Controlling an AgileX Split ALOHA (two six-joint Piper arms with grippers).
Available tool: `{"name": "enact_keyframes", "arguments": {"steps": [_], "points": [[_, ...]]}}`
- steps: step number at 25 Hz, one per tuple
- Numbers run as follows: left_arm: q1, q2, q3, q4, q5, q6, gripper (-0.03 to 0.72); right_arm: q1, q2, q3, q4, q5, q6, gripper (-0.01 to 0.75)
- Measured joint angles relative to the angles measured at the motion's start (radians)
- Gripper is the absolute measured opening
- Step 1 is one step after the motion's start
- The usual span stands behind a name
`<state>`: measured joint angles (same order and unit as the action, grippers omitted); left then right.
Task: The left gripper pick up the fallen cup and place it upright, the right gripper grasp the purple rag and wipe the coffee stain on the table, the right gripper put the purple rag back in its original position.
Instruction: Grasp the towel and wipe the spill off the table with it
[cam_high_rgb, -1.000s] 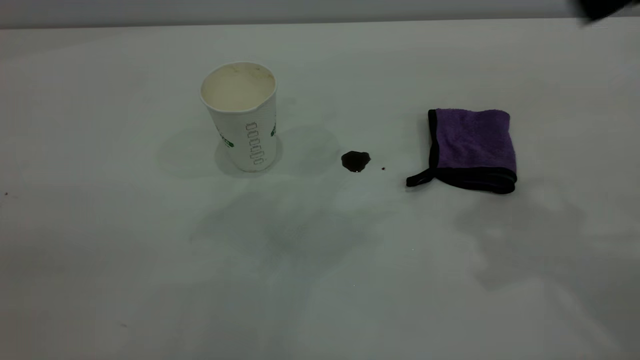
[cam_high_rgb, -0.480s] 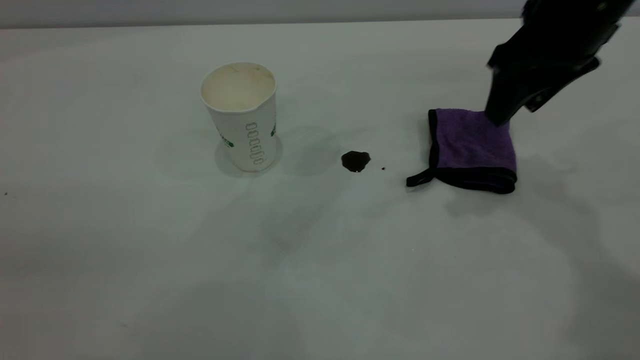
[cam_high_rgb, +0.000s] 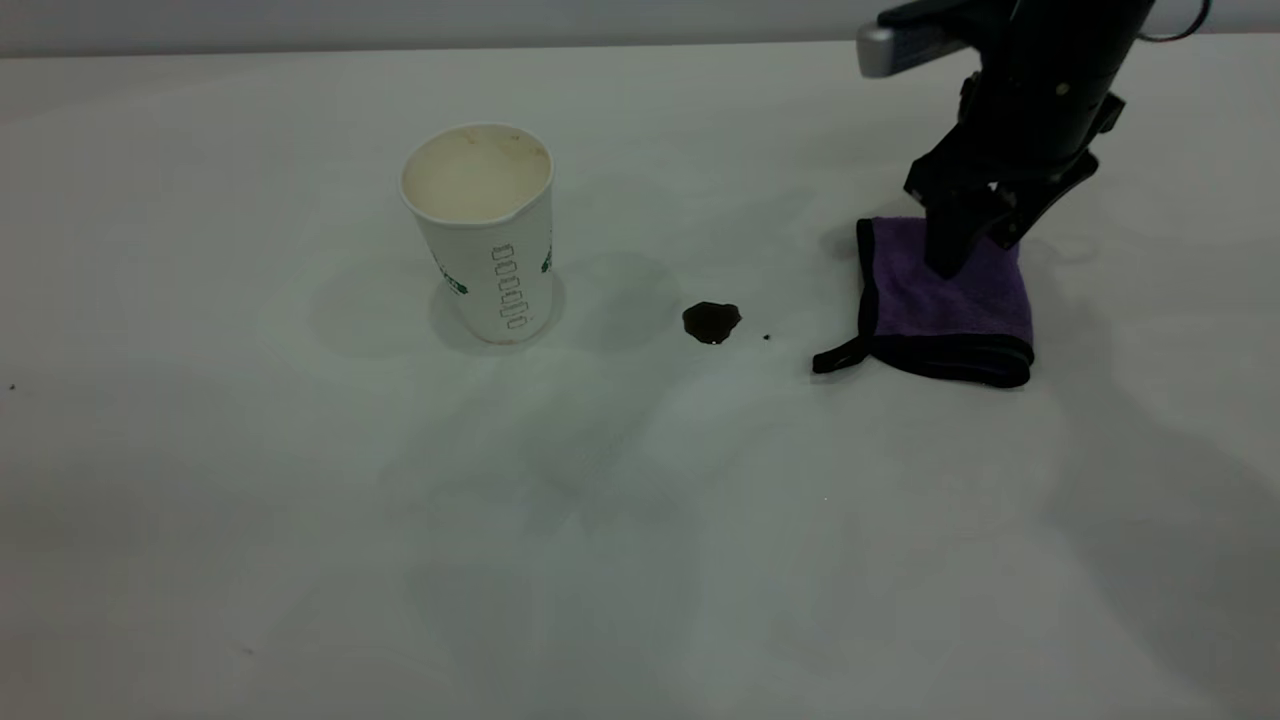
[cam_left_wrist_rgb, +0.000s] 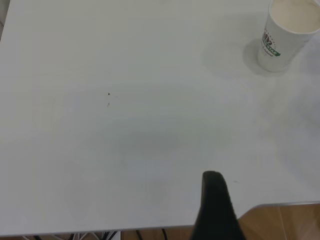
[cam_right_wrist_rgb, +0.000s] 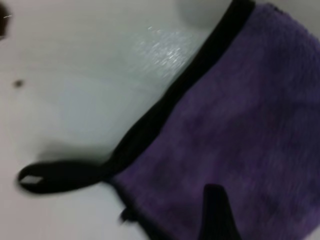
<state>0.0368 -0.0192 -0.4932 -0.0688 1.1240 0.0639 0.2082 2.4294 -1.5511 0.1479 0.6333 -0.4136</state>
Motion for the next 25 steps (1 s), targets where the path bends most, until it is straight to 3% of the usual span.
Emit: {"name": "enact_keyframes", "arguments": {"steps": [8, 11, 13, 15, 25], "points": [[0.000, 0.000, 0.000, 0.000, 0.000, 0.000, 0.579, -0.017, 0.102, -0.072, 0.024, 0.032, 0.000, 0.522], [0.000, 0.000, 0.000, 0.000, 0.000, 0.000, 0.579, -0.013, 0.110, -0.078, 0.030, 0.030, -0.012, 0.369], [0.000, 0.000, 0.000, 0.000, 0.000, 0.000, 0.579, 0.003, 0.113, -0.078, 0.054, 0.018, -0.036, 0.180], [0.000, 0.000, 0.000, 0.000, 0.000, 0.000, 0.579, 0.030, 0.115, -0.078, 0.110, 0.003, -0.066, 0.070], [0.000, 0.000, 0.000, 0.000, 0.000, 0.000, 0.579, 0.169, 0.124, -0.078, 0.258, -0.174, -0.097, 0.044]]}}
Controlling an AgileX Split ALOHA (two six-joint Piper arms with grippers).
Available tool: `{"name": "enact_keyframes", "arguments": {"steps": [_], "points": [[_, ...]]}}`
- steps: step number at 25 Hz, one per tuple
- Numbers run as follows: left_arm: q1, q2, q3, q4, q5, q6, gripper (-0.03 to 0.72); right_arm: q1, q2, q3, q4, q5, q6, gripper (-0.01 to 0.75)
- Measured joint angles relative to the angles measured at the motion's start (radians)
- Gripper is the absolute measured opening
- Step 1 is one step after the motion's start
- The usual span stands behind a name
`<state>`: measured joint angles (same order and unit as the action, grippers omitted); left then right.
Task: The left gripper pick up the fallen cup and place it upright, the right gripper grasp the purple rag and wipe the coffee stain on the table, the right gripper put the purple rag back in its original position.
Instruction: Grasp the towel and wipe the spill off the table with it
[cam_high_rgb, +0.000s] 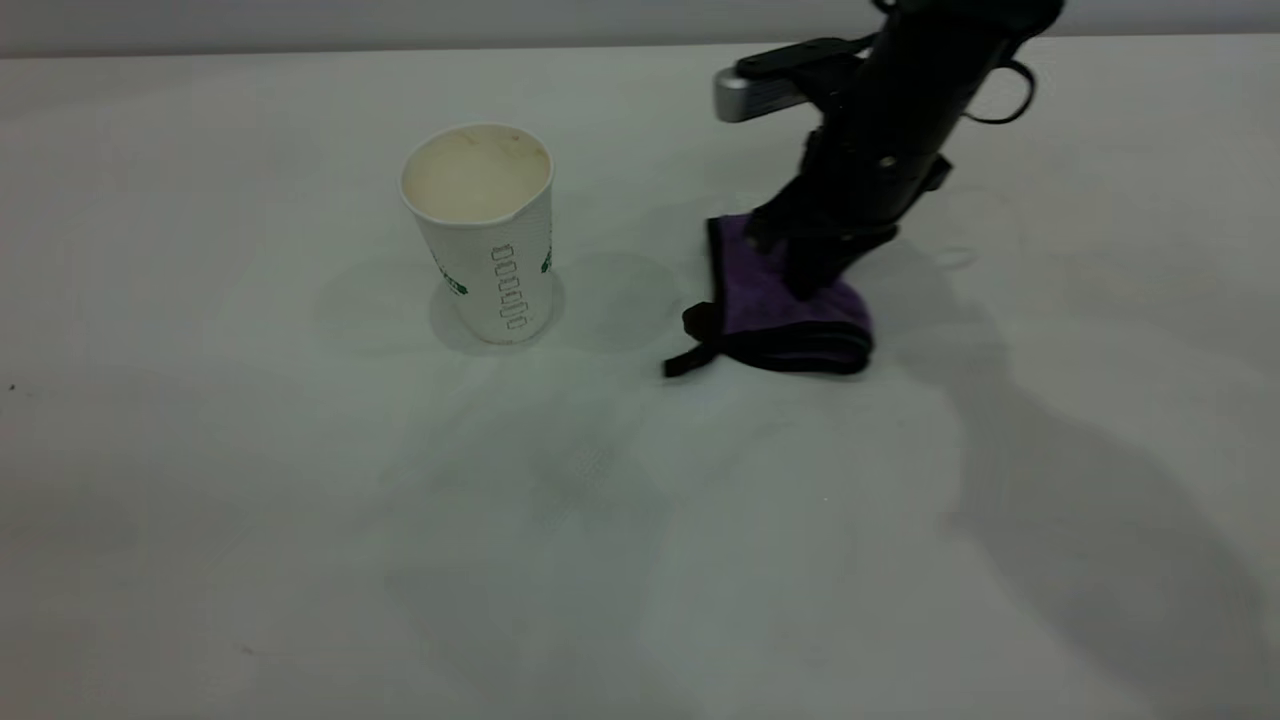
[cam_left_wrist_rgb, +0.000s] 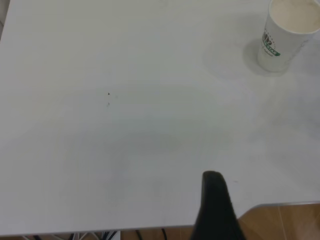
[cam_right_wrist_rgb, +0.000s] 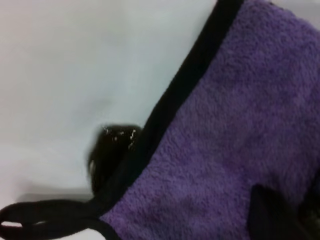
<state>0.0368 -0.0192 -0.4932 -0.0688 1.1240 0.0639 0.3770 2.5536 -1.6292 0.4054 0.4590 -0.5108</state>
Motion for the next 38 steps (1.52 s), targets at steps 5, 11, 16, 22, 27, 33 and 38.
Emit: {"name": "enact_keyframes", "arguments": {"steps": [5, 11, 16, 22, 27, 33, 38], "points": [[0.000, 0.000, 0.000, 0.000, 0.001, 0.000, 0.579, 0.076, 0.002, 0.000, 0.007, -0.018, -0.012, 0.044], [0.000, 0.000, 0.000, 0.000, 0.001, 0.000, 0.579, 0.162, 0.003, 0.000, 0.018, 0.039, -0.016, 0.044], [0.000, 0.000, 0.000, 0.000, 0.001, 0.000, 0.579, 0.236, 0.005, 0.000, 0.053, 0.146, -0.021, 0.044], [0.000, 0.000, 0.000, 0.000, 0.001, 0.000, 0.579, 0.307, 0.014, 0.000, 0.108, 0.234, -0.116, 0.044], [0.000, 0.000, 0.000, 0.000, 0.001, 0.000, 0.579, 0.280, 0.014, 0.002, 0.107, 0.211, -0.059, 0.044], [0.000, 0.000, 0.000, 0.000, 0.001, 0.000, 0.579, 0.140, 0.006, 0.002, 0.040, 0.148, 0.046, 0.047], [0.000, 0.000, 0.000, 0.000, 0.001, 0.000, 0.579, -0.014, 0.004, 0.002, 0.027, 0.102, 0.083, 0.052]]}}
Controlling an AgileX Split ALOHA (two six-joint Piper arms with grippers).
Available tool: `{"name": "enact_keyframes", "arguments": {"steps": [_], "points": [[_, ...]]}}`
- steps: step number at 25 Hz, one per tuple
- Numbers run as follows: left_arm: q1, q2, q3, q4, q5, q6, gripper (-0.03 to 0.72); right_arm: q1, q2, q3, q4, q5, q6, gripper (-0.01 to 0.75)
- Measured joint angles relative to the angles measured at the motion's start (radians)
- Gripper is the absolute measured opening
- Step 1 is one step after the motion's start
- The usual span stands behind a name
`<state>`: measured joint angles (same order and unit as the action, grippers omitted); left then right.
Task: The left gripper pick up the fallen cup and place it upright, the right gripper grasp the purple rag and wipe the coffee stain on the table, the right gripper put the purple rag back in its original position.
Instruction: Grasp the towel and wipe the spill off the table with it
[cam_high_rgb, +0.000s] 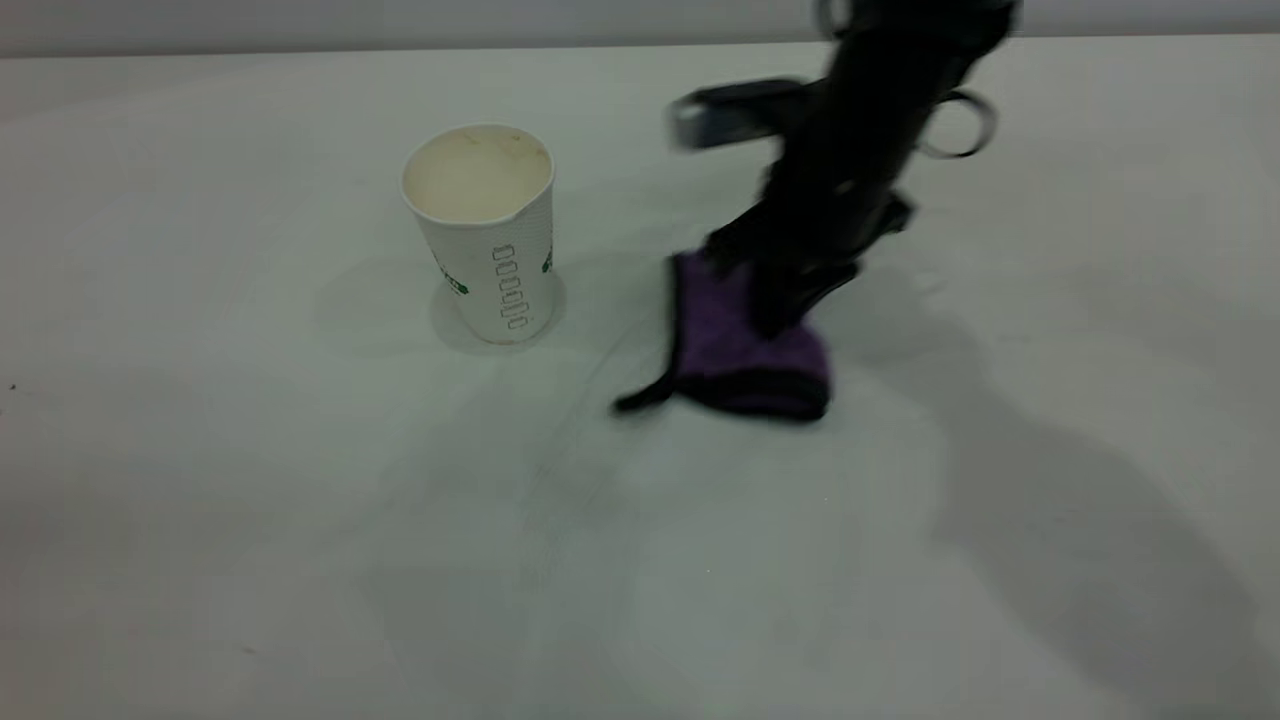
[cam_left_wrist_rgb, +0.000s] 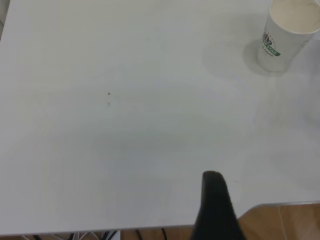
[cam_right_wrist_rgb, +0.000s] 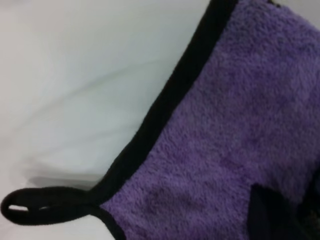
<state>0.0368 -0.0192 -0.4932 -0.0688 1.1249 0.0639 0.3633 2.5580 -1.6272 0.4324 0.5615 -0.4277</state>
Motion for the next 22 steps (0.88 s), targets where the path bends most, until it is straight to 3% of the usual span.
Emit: {"name": "enact_keyframes", "arguments": {"steps": [4, 10, 14, 22], "points": [[0.000, 0.000, 0.000, 0.000, 0.000, 0.000, 0.579, -0.147, -0.002, -0.002, -0.015, 0.014, 0.014, 0.058], [0.000, 0.000, 0.000, 0.000, 0.000, 0.000, 0.579, -0.320, -0.002, -0.005, -0.032, 0.137, 0.014, 0.089], [0.000, 0.000, 0.000, 0.000, 0.001, 0.000, 0.579, -0.348, -0.005, -0.005, -0.047, 0.186, -0.007, 0.160], [0.000, 0.000, 0.000, 0.000, 0.001, 0.000, 0.579, -0.326, -0.121, 0.008, -0.084, 0.273, -0.039, 0.402]]}}
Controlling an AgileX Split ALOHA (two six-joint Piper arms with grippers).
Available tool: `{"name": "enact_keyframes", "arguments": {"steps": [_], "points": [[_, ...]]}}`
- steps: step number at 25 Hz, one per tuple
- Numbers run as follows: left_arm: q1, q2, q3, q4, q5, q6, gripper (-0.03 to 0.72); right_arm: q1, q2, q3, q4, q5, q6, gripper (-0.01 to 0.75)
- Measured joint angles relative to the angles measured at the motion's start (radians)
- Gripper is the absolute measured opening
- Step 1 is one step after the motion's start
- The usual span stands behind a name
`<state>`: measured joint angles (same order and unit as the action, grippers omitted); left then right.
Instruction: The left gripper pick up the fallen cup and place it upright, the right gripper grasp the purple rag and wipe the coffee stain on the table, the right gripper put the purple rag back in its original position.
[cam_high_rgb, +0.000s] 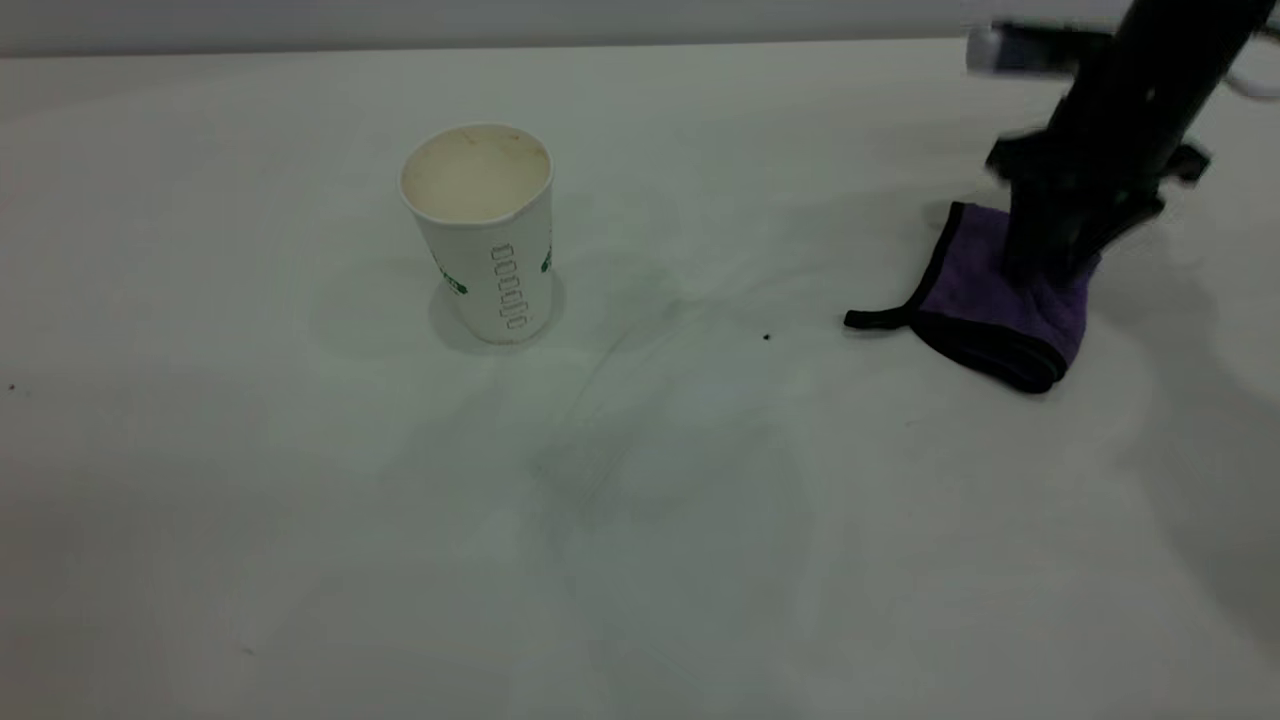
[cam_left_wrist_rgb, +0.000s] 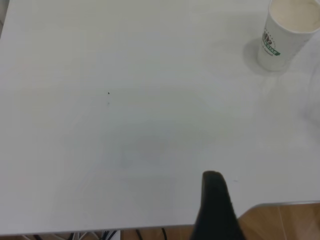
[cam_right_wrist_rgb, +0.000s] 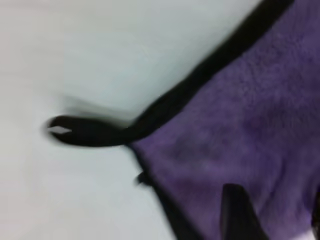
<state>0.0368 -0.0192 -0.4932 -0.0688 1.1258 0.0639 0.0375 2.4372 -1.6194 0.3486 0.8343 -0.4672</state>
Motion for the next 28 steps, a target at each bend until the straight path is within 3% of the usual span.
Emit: {"name": "enact_keyframes", "arguments": {"steps": [5, 10, 15, 20, 28], "points": [[0.000, 0.000, 0.000, 0.000, 0.000, 0.000, 0.579, 0.003, -0.208, 0.000, 0.041, 0.127, 0.004, 0.419], [0.000, 0.000, 0.000, 0.000, 0.000, 0.000, 0.579, 0.015, -0.408, 0.000, 0.110, 0.330, 0.009, 0.393], [0.000, 0.000, 0.000, 0.000, 0.000, 0.000, 0.579, 0.023, -0.610, 0.056, 0.110, 0.370, 0.030, 0.353], [0.000, 0.000, 0.000, 0.000, 0.001, 0.000, 0.579, 0.023, -0.888, 0.221, 0.083, 0.382, 0.064, 0.346], [0.000, 0.000, 0.000, 0.000, 0.001, 0.000, 0.579, 0.023, -1.322, 0.626, -0.096, 0.396, 0.228, 0.346]]}}
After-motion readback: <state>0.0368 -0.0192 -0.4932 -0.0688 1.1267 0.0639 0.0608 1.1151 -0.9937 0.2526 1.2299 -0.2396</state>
